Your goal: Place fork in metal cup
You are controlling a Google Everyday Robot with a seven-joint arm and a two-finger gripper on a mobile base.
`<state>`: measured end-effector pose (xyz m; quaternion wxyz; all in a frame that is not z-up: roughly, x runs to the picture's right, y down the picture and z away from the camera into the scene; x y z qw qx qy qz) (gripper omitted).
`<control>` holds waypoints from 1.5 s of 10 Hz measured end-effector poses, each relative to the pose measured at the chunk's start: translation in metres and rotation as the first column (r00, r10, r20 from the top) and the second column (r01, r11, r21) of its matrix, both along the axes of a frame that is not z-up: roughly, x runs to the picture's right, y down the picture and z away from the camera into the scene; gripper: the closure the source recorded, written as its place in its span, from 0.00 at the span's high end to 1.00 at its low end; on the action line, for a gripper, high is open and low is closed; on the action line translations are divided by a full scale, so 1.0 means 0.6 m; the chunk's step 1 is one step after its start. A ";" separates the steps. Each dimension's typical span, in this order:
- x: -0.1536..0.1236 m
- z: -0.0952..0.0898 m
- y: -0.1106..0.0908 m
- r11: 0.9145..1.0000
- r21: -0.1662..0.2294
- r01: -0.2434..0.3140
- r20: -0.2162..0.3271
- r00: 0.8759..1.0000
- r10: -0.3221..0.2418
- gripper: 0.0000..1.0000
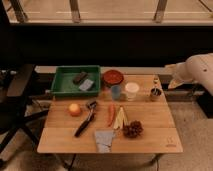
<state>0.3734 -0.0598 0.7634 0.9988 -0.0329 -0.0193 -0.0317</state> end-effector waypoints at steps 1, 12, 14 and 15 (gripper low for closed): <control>0.000 0.000 0.000 1.000 0.000 0.000 0.000 1.000 0.000 0.71; -0.028 0.076 0.026 0.991 -0.028 0.129 0.013 0.992 -0.129 0.71; -0.032 0.105 0.014 0.991 -0.039 0.129 0.033 0.991 -0.128 0.71; -0.032 0.120 0.003 0.991 -0.046 0.126 0.042 0.991 -0.124 0.71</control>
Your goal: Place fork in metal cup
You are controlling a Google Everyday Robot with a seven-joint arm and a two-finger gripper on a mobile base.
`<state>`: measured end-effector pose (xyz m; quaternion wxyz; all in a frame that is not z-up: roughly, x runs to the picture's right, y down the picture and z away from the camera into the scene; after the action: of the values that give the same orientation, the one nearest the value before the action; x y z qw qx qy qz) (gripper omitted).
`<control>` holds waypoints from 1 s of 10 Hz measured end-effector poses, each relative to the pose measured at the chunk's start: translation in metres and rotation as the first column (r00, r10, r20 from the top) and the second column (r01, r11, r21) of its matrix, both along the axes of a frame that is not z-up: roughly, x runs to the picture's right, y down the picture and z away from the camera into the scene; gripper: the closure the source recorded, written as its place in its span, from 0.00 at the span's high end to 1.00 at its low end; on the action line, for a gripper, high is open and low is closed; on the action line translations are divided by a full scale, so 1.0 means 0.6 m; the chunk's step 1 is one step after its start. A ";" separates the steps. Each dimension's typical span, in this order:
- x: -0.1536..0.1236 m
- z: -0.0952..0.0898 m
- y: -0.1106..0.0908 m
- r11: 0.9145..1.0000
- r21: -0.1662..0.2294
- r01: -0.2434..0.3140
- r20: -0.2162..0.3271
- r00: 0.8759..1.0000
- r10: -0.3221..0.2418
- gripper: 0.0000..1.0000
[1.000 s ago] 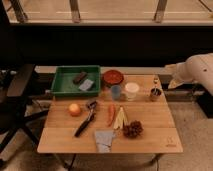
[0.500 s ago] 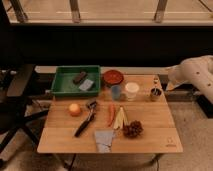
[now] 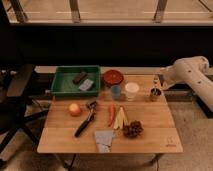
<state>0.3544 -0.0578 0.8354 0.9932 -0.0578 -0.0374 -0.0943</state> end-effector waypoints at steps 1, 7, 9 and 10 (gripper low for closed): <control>0.000 0.013 -0.010 1.000 -0.007 -0.003 0.006 1.000 0.003 0.71; 0.032 0.060 -0.049 0.996 -0.029 -0.087 0.042 0.995 0.088 0.71; 0.040 0.058 -0.046 0.994 -0.031 -0.103 0.047 0.993 0.104 0.71; 0.039 0.058 -0.048 0.994 -0.030 -0.103 0.047 0.993 0.104 0.71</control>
<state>0.3781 -0.0865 0.8700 0.9946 -0.0671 -0.0657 -0.0437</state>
